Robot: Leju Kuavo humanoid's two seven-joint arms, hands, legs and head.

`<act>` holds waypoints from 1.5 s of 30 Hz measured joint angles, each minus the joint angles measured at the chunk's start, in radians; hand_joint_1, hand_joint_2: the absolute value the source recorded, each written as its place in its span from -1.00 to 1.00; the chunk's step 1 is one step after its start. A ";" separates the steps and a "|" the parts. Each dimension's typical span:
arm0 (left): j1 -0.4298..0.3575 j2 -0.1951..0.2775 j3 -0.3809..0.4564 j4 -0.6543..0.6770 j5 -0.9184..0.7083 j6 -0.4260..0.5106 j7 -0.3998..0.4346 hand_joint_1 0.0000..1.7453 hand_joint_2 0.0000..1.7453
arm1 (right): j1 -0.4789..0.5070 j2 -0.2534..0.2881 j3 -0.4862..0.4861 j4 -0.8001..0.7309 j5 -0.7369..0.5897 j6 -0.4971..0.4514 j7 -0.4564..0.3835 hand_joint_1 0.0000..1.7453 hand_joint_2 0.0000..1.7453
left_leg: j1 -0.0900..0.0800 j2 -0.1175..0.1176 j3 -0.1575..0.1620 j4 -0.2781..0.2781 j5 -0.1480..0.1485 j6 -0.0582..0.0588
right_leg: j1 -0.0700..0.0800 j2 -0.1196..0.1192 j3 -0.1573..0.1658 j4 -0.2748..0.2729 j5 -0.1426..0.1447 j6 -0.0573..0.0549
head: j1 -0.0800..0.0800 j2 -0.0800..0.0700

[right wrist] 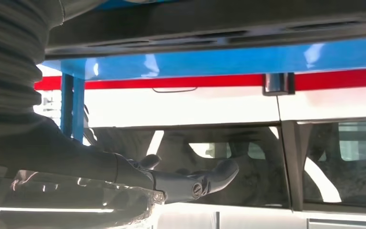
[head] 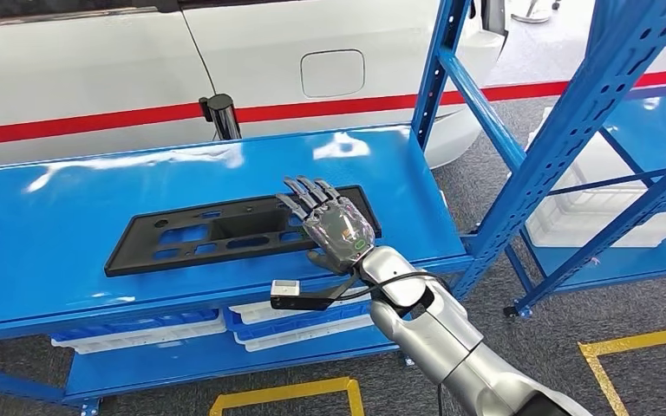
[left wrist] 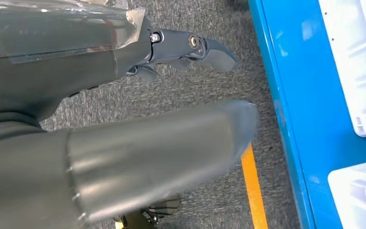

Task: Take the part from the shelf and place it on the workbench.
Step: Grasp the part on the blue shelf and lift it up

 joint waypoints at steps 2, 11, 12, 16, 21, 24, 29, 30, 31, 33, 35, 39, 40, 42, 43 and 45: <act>0.000 0.000 0.000 0.000 -0.004 0.010 0.007 -1.00 -1.00 | 0.002 0.000 0.001 -0.002 -0.008 0.007 -0.001 -1.00 1.00 | 0.001 0.002 -0.002 0.003 -0.003 0.013 | -0.001 0.002 0.008 -0.003 0.013 -0.005 | 0.000 0.000; -0.004 -0.005 0.000 0.000 -0.027 0.042 0.028 -1.00 -1.00 | 0.003 0.021 0.034 -0.008 -0.037 0.036 -0.017 -1.00 1.00 | 0.004 0.006 0.006 -0.013 -0.005 0.013 | 0.004 0.007 0.010 -0.004 0.007 -0.015 | -0.001 0.000; -0.004 -0.005 0.000 0.000 -0.029 0.046 0.029 -1.00 -1.00 | 0.002 0.025 0.040 -0.007 -0.040 0.039 -0.020 -1.00 1.00 | 0.005 0.006 0.007 -0.015 -0.005 0.005 | 0.004 0.007 0.010 -0.003 0.006 -0.015 | -0.001 0.000; -0.007 -0.007 0.001 0.000 -0.032 0.059 0.038 -1.00 -1.00 | -0.010 0.050 0.068 0.007 -0.059 0.049 -0.029 -1.00 1.00 | 0.006 0.006 0.008 -0.016 -0.004 -0.010 | 0.005 0.007 0.010 -0.003 0.006 -0.016 | -0.001 0.000; -0.009 -0.010 0.001 -0.004 -0.034 0.063 0.043 -1.00 -1.00 | -0.029 0.081 0.094 0.037 -0.078 0.050 -0.034 -1.00 1.00 | 0.004 0.006 0.009 -0.016 -0.003 -0.013 | 0.004 0.007 0.010 -0.003 0.006 -0.016 | -0.001 0.000; -0.011 -0.012 0.001 -0.004 -0.035 0.069 0.044 -1.00 -1.00 | -0.037 0.093 0.104 0.056 -0.087 0.050 -0.038 -1.00 1.00 | 0.002 0.006 0.009 -0.016 -0.003 -0.013 | 0.002 0.007 0.011 -0.003 0.006 -0.016 | -0.001 0.000; -0.019 -0.014 0.001 -0.006 -0.042 0.073 0.052 -1.00 -1.00 | -0.063 0.126 0.121 0.104 -0.107 0.050 -0.043 -1.00 1.00 | 0.001 0.006 0.009 -0.016 -0.003 -0.013 | 0.000 0.006 0.011 -0.003 0.006 -0.016 | -0.001 0.000; -0.022 -0.015 0.001 -0.007 -0.043 0.073 0.055 -1.00 -1.00 | -0.069 0.135 0.125 0.116 -0.112 0.049 -0.046 -1.00 1.00 | 0.001 0.006 0.009 -0.016 -0.003 -0.013 | 0.000 0.006 0.010 -0.003 0.006 -0.016 | -0.001 0.000; -0.023 -0.015 0.001 -0.007 -0.044 0.074 0.057 -1.00 -1.00 | -0.075 0.143 0.128 0.127 -0.117 0.049 -0.048 -1.00 1.00 | 0.001 0.006 0.009 -0.016 -0.003 -0.013 | 0.000 0.006 0.010 -0.003 0.006 -0.016 | -0.001 0.000; -0.027 -0.017 0.002 -0.008 -0.046 0.077 0.062 -1.00 -1.00 | -0.088 0.161 0.133 0.153 -0.127 0.048 -0.055 -1.00 1.00 | 0.001 0.006 0.009 -0.016 -0.003 -0.013 | 0.000 0.006 0.010 -0.003 0.006 -0.016 | -0.001 0.000; -0.031 -0.019 0.002 -0.008 -0.049 0.081 0.064 -1.00 -1.00 | -0.103 0.178 0.138 0.182 -0.140 0.047 -0.058 -1.00 1.00 | 0.001 0.006 0.009 -0.016 -0.003 -0.013 | 0.000 0.006 0.010 -0.003 0.006 -0.016 | -0.001 0.000; -0.039 -0.024 0.003 -0.009 -0.050 0.088 0.066 -1.00 -1.00 | -0.131 0.207 0.147 0.238 -0.167 0.041 -0.062 -1.00 1.00 | 0.001 0.006 0.009 -0.016 -0.003 -0.013 | 0.000 0.007 0.010 -0.003 0.006 -0.016 | -0.001 0.000; -0.040 -0.024 0.004 -0.009 -0.050 0.090 0.067 -1.00 -1.00 | -0.137 0.215 0.148 0.253 -0.175 0.037 -0.064 -1.00 1.00 | 0.001 0.006 0.009 -0.016 -0.003 -0.013 | 0.000 0.007 0.010 -0.003 0.006 -0.016 | -0.001 0.000; -0.043 -0.026 0.005 -0.009 -0.050 0.092 0.070 -1.00 -1.00 | -0.152 0.230 0.149 0.289 -0.192 0.024 -0.070 -1.00 1.00 | 0.001 0.006 0.009 -0.016 -0.003 -0.013 | 0.000 0.007 0.010 -0.003 0.006 -0.016 | -0.001 0.000; -0.045 -0.026 0.006 -0.009 -0.051 0.092 0.071 -1.00 -1.00 | -0.159 0.237 0.150 0.306 -0.198 0.019 -0.072 -1.00 1.00 | 0.001 0.006 0.009 -0.016 -0.003 -0.013 | 0.000 0.007 0.010 -0.003 0.006 -0.016 | -0.001 0.000; -0.047 -0.027 0.008 -0.010 -0.051 0.093 0.071 -1.00 -1.00 | -0.171 0.249 0.152 0.337 -0.208 0.012 -0.075 -1.00 1.00 | 0.001 0.006 0.009 -0.016 -0.003 -0.013 | 0.000 0.007 0.010 -0.003 0.006 -0.016 | -0.001 0.000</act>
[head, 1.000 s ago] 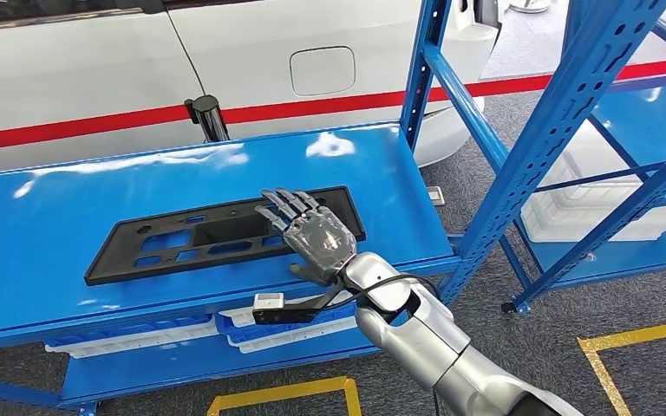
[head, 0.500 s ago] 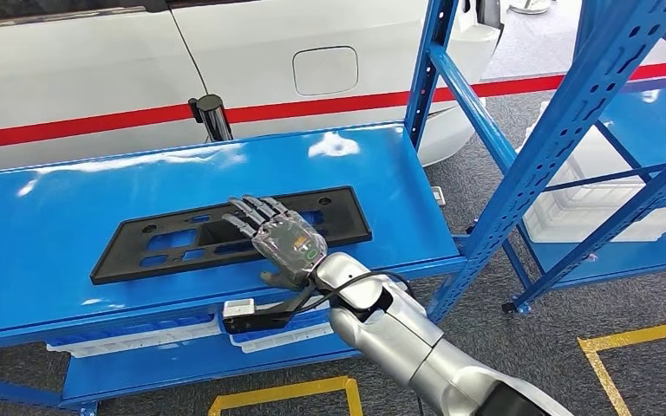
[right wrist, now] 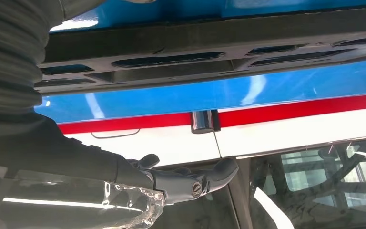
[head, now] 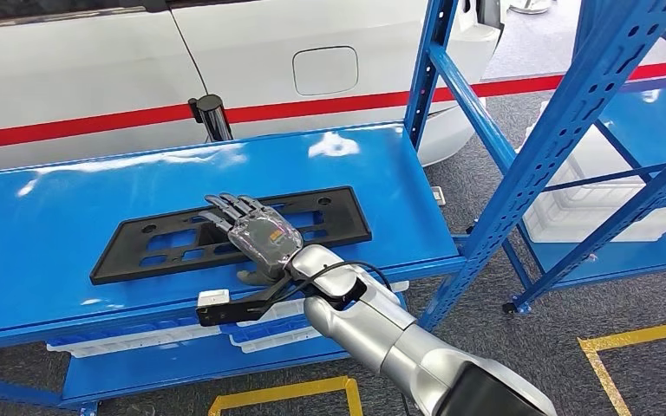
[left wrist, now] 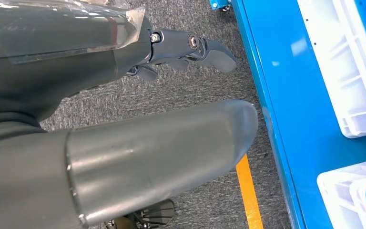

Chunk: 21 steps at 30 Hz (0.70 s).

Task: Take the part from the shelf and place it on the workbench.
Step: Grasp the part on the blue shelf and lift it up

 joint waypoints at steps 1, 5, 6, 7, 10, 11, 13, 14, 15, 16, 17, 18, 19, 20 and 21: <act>-0.001 0.000 0.001 0.000 0.000 0.000 0.000 -1.00 -1.00 | -0.005 0.005 0.001 0.014 -0.005 -0.002 0.000 -1.00 1.00 | 0.000 0.000 0.000 0.000 0.000 0.000 | 0.000 0.000 0.000 0.000 0.000 0.000 | 0.000 0.000; -0.003 -0.003 0.010 0.000 0.000 0.003 0.000 -1.00 -1.00 | -0.026 0.022 0.003 0.074 -0.024 -0.006 0.001 -1.00 1.00 | 0.000 0.000 0.000 0.000 0.000 0.000 | 0.000 0.000 0.000 0.000 0.000 0.000 | 0.000 0.000; -0.003 -0.003 0.011 -0.001 0.000 0.004 0.000 -1.00 -1.00 | -0.030 0.026 0.004 0.087 -0.029 -0.009 0.001 -1.00 1.00 | 0.000 0.000 0.000 0.000 0.000 0.000 | 0.000 0.000 0.000 0.000 0.000 0.000 | 0.000 0.000; -0.003 -0.004 0.013 -0.001 0.000 0.006 0.000 -1.00 -1.00 | -0.034 0.029 0.004 0.101 -0.035 -0.013 0.003 -1.00 1.00 | 0.000 0.000 0.000 0.000 0.000 0.000 | 0.000 0.000 0.000 0.000 0.000 0.000 | 0.000 0.000; -0.005 -0.005 0.016 -0.001 -0.001 0.010 0.005 -1.00 -1.00 | -0.059 0.045 0.004 0.165 -0.060 -0.035 0.020 -1.00 1.00 | 0.000 0.000 0.000 0.000 0.000 0.000 | 0.000 0.000 0.000 0.000 0.000 0.000 | 0.000 0.000; -0.005 -0.005 0.017 -0.001 -0.002 0.011 0.007 -1.00 -1.00 | -0.068 0.051 0.004 0.191 -0.066 -0.044 0.030 -1.00 1.00 | 0.000 0.000 0.000 0.000 0.000 0.000 | 0.000 0.000 0.000 0.000 0.000 0.000 | 0.000 0.000; -0.007 -0.005 0.018 -0.001 -0.004 0.014 0.009 -1.00 -1.00 | -0.089 0.064 0.003 0.248 -0.077 -0.061 0.052 -1.00 1.00 | 0.000 0.000 0.000 0.000 0.000 0.000 | 0.000 0.000 0.000 0.000 0.000 0.000 | 0.000 0.000; -0.008 -0.005 0.019 -0.001 -0.005 0.016 0.010 -1.00 -1.00 | -0.099 0.071 0.003 0.277 -0.081 -0.066 0.064 -1.00 1.00 | 0.000 0.000 0.000 0.000 0.000 0.000 | 0.000 0.000 0.000 0.000 0.000 0.000 | 0.000 0.000; -0.009 -0.005 0.020 -0.001 -0.006 0.017 0.011 -1.00 -1.00 | -0.109 0.078 0.002 0.306 -0.084 -0.071 0.076 -1.00 1.00 | 0.000 0.000 0.000 0.000 0.000 0.000 | 0.000 0.000 0.000 0.000 0.000 0.000 | 0.000 0.000; -0.010 -0.005 0.021 -0.001 -0.006 0.018 0.012 -1.00 -1.00 | -0.118 0.084 0.001 0.331 -0.086 -0.073 0.087 -1.00 1.00 | 0.000 0.000 0.000 0.000 0.000 0.000 | 0.000 0.000 0.000 0.000 0.000 0.000 | 0.000 0.000; -0.010 -0.005 0.023 -0.001 -0.007 0.019 0.013 -1.00 -1.00 | -0.126 0.090 0.001 0.354 -0.088 -0.076 0.097 -1.00 1.00 | 0.000 0.000 0.000 0.000 0.000 0.000 | 0.000 0.000 0.000 0.000 0.000 0.000 | 0.000 0.000; -0.010 -0.005 0.023 -0.001 -0.007 0.019 0.013 -1.00 -1.00 | -0.135 0.095 0.000 0.373 -0.089 -0.078 0.104 -1.00 1.00 | 0.000 0.000 0.001 0.000 0.000 0.000 | 0.000 0.000 0.000 0.000 0.000 0.000 | 0.000 0.000; -0.010 -0.005 0.024 -0.001 -0.007 0.019 0.014 -1.00 -1.00 | -0.142 0.101 0.000 0.390 -0.090 -0.081 0.110 -0.98 1.00 | 0.000 0.000 0.001 0.000 0.000 0.000 | 0.000 0.000 0.000 0.000 0.000 0.000 | 0.000 0.000; -0.010 -0.005 0.025 -0.001 -0.007 0.019 0.015 -1.00 -1.00 | -0.149 0.105 -0.001 0.405 -0.090 -0.082 0.114 -0.88 1.00 | 0.000 0.000 0.001 0.000 0.000 0.000 | 0.000 0.000 0.000 0.000 0.000 0.000 | 0.000 0.000; -0.010 -0.005 0.025 -0.001 -0.007 0.020 0.015 -1.00 -1.00 | -0.154 0.109 -0.001 0.418 -0.090 -0.083 0.118 -0.79 1.00 | 0.000 0.000 0.001 0.000 0.000 0.000 | 0.000 0.000 0.000 0.000 0.000 0.000 | 0.000 0.000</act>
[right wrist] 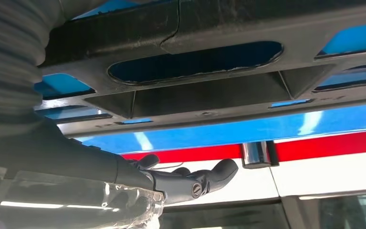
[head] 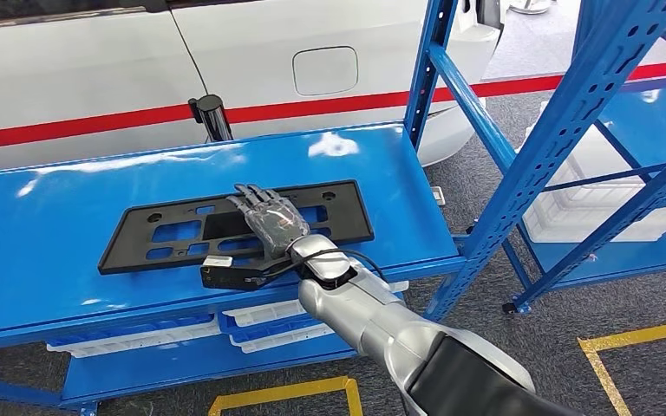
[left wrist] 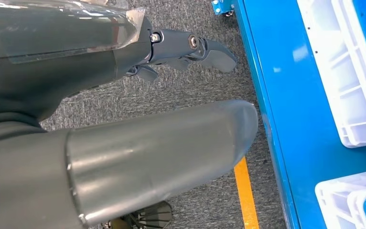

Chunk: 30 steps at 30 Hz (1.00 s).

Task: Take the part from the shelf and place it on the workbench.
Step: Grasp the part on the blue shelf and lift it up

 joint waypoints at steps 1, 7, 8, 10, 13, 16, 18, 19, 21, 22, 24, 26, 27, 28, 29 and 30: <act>0.000 0.000 0.001 0.000 0.000 0.000 0.000 -1.00 -1.00 | -0.005 0.004 0.000 0.011 0.000 -0.001 0.006 -0.68 1.00 | 0.000 0.000 0.000 0.000 0.000 0.000 | 0.000 0.000 0.000 0.000 0.000 0.000 | 0.000 0.000; 0.001 0.001 0.012 0.000 -0.005 0.000 0.000 -1.00 -1.00 | -0.018 0.011 -0.001 0.057 0.014 -0.006 0.053 -0.40 1.00 | 0.000 0.000 0.001 0.000 0.000 0.000 | 0.000 0.000 0.001 0.000 0.000 0.000 | 0.000 0.000; 0.001 0.001 0.013 0.000 -0.006 0.000 0.000 -1.00 -1.00 | -0.019 0.011 -0.001 0.064 0.017 -0.006 0.059 -0.40 1.00 | 0.000 0.000 0.001 0.000 0.000 0.000 | 0.000 0.000 0.002 0.000 0.000 0.000 | 0.000 0.000; 0.001 0.001 0.015 0.000 -0.007 0.000 0.000 -1.00 -1.00 | -0.022 0.011 -0.002 0.074 0.023 -0.007 0.065 -0.39 1.00 | 0.000 0.000 0.002 0.000 0.000 0.000 | 0.000 0.000 0.003 0.000 0.000 0.000 | 0.000 0.000; 0.001 0.001 0.017 0.000 -0.008 0.000 0.000 -1.00 -1.00 | -0.025 0.011 -0.002 0.084 0.025 -0.008 0.068 -0.38 1.00 | 0.000 0.000 0.003 0.000 0.000 0.000 | 0.000 0.000 0.004 0.000 0.000 0.000 | 0.000 0.000; 0.001 0.001 0.017 0.000 -0.008 0.000 0.000 -1.00 -1.00 | -0.028 0.011 -0.002 0.091 0.025 -0.008 0.068 -0.34 1.00 | 0.000 0.000 0.004 0.000 0.000 0.000 | 0.000 0.000 0.004 0.000 0.000 0.000 | 0.000 0.000; 0.001 0.001 0.017 0.000 -0.008 0.000 0.000 -1.00 -1.00 | -0.029 0.011 -0.003 0.094 0.026 -0.008 0.069 -0.13 1.00 | 0.000 0.000 0.004 0.000 0.000 0.000 | 0.000 0.000 0.005 0.000 0.000 0.000 | 0.000 0.000; 0.001 0.001 0.017 0.000 -0.008 0.000 0.000 -1.00 -1.00 | -0.030 0.011 -0.003 0.095 0.027 -0.008 0.070 0.09 1.00 | 0.000 0.000 0.004 0.000 0.000 0.000 | 0.000 0.000 0.005 0.000 0.000 0.000 | 0.000 0.000; 0.001 0.001 0.018 0.000 -0.009 0.000 0.001 -1.00 -1.00 | -0.030 0.011 -0.003 0.098 0.031 -0.008 0.075 0.52 1.00 | 0.000 0.000 0.005 0.000 0.000 0.000 | 0.000 0.000 0.005 0.000 0.000 0.000 | 0.000 0.000; 0.001 0.001 0.018 0.000 -0.011 0.000 0.001 -1.00 -1.00 | -0.030 0.011 -0.003 0.100 0.034 -0.009 0.078 0.71 1.00 | 0.000 0.000 0.005 0.000 0.000 0.000 | 0.000 0.000 0.005 0.000 0.000 0.000 | 0.000 0.000; 0.002 0.001 0.018 0.000 -0.013 0.000 0.002 -1.00 -1.00 | -0.029 0.010 -0.003 0.103 0.039 -0.013 0.083 0.90 1.00 | 0.000 0.000 0.005 0.000 0.000 0.000 | 0.000 0.000 0.005 0.000 0.000 0.000 | 0.000 0.000; 0.002 0.001 0.018 0.000 -0.014 0.000 0.003 -1.00 -1.00 | -0.028 0.009 -0.003 0.106 0.045 -0.017 0.086 1.00 1.00 | 0.000 0.000 0.005 0.000 0.000 0.000 | 0.000 0.000 0.005 0.000 0.000 0.000 | 0.000 0.000; 0.002 0.001 0.018 0.000 -0.015 0.000 0.004 -1.00 -1.00 | -0.029 0.009 -0.003 0.107 0.047 -0.019 0.086 1.00 1.00 | 0.000 0.000 0.005 0.000 0.000 0.000 | 0.000 0.000 0.005 0.000 0.000 0.000 | 0.000 0.000; 0.002 0.001 0.018 0.000 -0.016 0.000 0.004 -1.00 -1.00 | -0.029 0.008 -0.003 0.107 0.049 -0.022 0.087 1.00 1.00 | 0.000 0.000 0.005 0.000 0.000 0.000 | 0.000 0.000 0.006 0.000 0.000 0.000 | 0.000 0.000; 0.002 0.001 0.018 0.000 -0.018 0.000 0.004 -1.00 -1.00 | -0.030 0.008 -0.003 0.107 0.052 -0.024 0.087 1.00 1.00 | 0.000 0.000 0.005 0.000 0.000 0.000 | 0.000 0.000 0.006 0.000 0.000 0.000 | 0.000 0.000; 0.002 0.001 0.018 0.000 -0.020 0.000 0.004 -1.00 -1.00 | -0.031 0.008 -0.003 0.107 0.055 -0.027 0.088 1.00 1.00 | 0.000 0.000 0.005 0.000 0.000 0.000 | 0.000 0.000 0.006 0.000 0.000 0.000 | 0.000 0.000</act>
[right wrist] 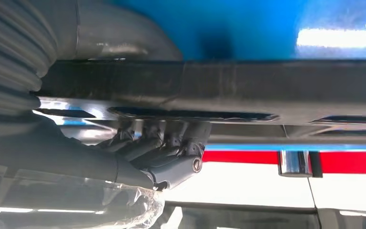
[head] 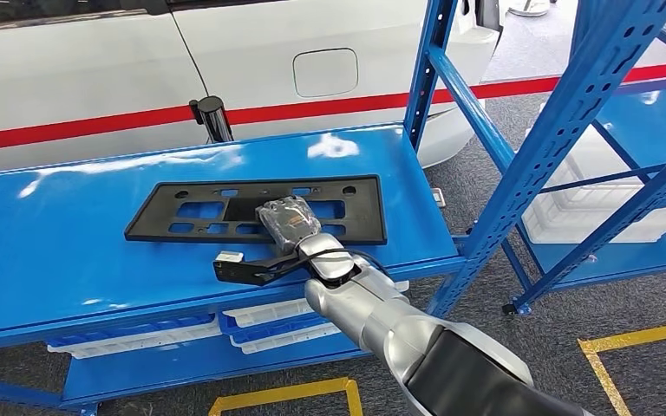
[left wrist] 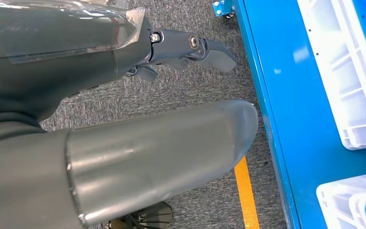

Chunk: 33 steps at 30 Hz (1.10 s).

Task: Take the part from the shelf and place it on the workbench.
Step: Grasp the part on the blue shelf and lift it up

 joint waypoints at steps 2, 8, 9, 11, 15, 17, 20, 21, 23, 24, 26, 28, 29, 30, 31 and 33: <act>0.001 0.000 0.000 0.000 -0.004 0.000 0.000 -1.00 -1.00 | -0.002 -0.001 0.000 0.000 0.007 -0.007 0.001 1.00 1.00 | 0.000 0.000 0.000 0.000 0.000 0.000 | 0.000 0.000 0.000 0.000 0.000 0.000 | 0.000 0.000; 0.004 -0.001 0.002 0.000 -0.005 0.000 -0.001 -1.00 -1.00 | -0.012 -0.005 0.000 0.000 0.013 -0.017 -0.002 1.00 1.00 | 0.000 0.000 0.002 0.000 -0.001 0.000 | 0.000 0.000 0.003 0.000 0.000 0.000 | 0.000 0.000; 0.004 -0.001 0.003 0.000 -0.006 0.000 -0.001 -1.00 -1.00 | -0.012 -0.006 0.000 0.000 0.014 -0.019 -0.002 1.00 1.00 | 0.000 0.000 0.003 0.000 -0.001 0.000 | 0.000 0.000 0.004 0.000 0.000 0.000 | 0.000 0.000; 0.005 -0.001 0.004 0.000 -0.007 0.000 -0.002 -1.00 -1.00 | -0.012 -0.007 -0.001 0.000 0.017 -0.026 -0.003 1.00 1.00 | 0.000 0.000 0.003 0.000 -0.001 0.000 | 0.000 0.000 0.004 0.000 0.000 0.000 | 0.000 0.000; 0.006 -0.001 0.006 0.000 -0.015 0.000 -0.002 -1.00 -1.00 | -0.012 -0.011 -0.009 0.000 0.022 -0.046 -0.010 1.00 1.00 | 0.000 0.000 0.004 0.000 -0.001 0.000 | 0.000 0.000 0.005 0.000 0.000 0.000 | 0.000 0.000; 0.007 -0.001 0.007 0.000 -0.022 0.000 -0.002 -1.00 -1.00 | -0.011 -0.013 -0.020 0.000 0.027 -0.060 -0.018 1.00 1.00 | 0.000 0.000 0.004 0.000 -0.001 0.000 | 0.000 0.000 0.005 0.000 0.000 0.000 | 0.000 0.000; 0.008 -0.002 0.013 0.000 -0.030 0.001 -0.002 -1.00 -1.00 | -0.008 -0.016 -0.043 -0.006 0.033 -0.081 -0.032 1.00 1.00 | 0.000 0.000 0.004 0.000 -0.001 0.000 | 0.000 0.000 0.005 0.000 0.000 0.000 | 0.000 0.000; 0.009 -0.002 0.017 0.000 -0.033 0.001 -0.003 -1.00 -1.00 | -0.007 -0.017 -0.052 -0.010 0.033 -0.087 -0.037 1.00 1.00 | 0.000 0.000 0.004 0.000 -0.001 0.000 | 0.000 0.000 0.005 0.000 0.000 0.000 | 0.000 0.000; 0.010 -0.003 0.022 0.000 -0.040 0.001 -0.003 -1.00 -1.00 | -0.005 -0.019 -0.072 -0.021 0.028 -0.096 -0.049 1.00 1.00 | 0.000 0.000 0.004 0.000 -0.001 0.000 | 0.000 0.000 0.005 0.000 0.000 0.000 | 0.000 0.000; 0.011 -0.003 0.024 0.000 -0.043 0.002 -0.004 -1.00 -1.00 | -0.004 -0.021 -0.084 -0.028 0.022 -0.099 -0.056 1.00 1.00 | 0.000 0.000 0.005 0.000 -0.001 0.000 | 0.000 0.000 0.005 0.000 0.000 0.000 | 0.000 0.000; 0.013 -0.004 0.025 0.000 -0.047 0.003 -0.004 -1.00 -1.00 | -0.004 -0.024 -0.109 -0.046 0.007 -0.103 -0.068 1.00 1.00 | 0.000 0.000 0.005 0.000 -0.001 0.000 | 0.000 0.000 0.006 -0.001 0.000 0.000 | 0.000 0.000; 0.014 -0.005 0.028 0.000 -0.047 0.006 -0.004 -1.00 -1.00 | -0.004 -0.029 -0.133 -0.062 -0.003 -0.106 -0.074 1.00 1.00 | 0.000 0.000 0.005 0.000 -0.001 -0.001 | 0.000 0.000 0.006 -0.001 0.000 0.000 | 0.000 0.000; 0.014 -0.005 0.029 0.000 -0.048 0.007 -0.004 -1.00 -1.00 | -0.004 -0.031 -0.142 -0.068 -0.005 -0.106 -0.076 1.00 1.00 | 0.000 0.000 0.006 0.000 -0.002 -0.001 | 0.000 0.000 0.007 -0.001 0.000 0.000 | 0.000 0.000; 0.015 -0.006 0.030 0.000 -0.048 0.008 -0.004 -1.00 -1.00 | -0.004 -0.032 -0.149 -0.074 -0.006 -0.106 -0.078 1.00 1.00 | 0.000 0.000 0.006 0.000 -0.002 -0.001 | 0.000 0.000 0.007 -0.001 0.000 0.000 | 0.000 0.000; 0.015 -0.006 0.031 0.000 -0.048 0.009 -0.004 -1.00 -1.00 | -0.004 -0.033 -0.154 -0.078 -0.007 -0.106 -0.078 1.00 1.00 | 0.000 0.000 0.006 0.000 -0.002 -0.001 | 0.000 0.000 0.007 -0.001 0.000 0.000 | 0.000 0.000; 0.015 -0.007 0.032 0.000 -0.048 0.010 -0.004 -1.00 -1.00 | -0.003 -0.035 -0.163 -0.084 -0.008 -0.106 -0.079 1.00 1.00 | 0.000 0.000 0.007 0.000 -0.002 -0.001 | 0.000 0.000 0.007 -0.001 0.000 0.000 | 0.000 0.000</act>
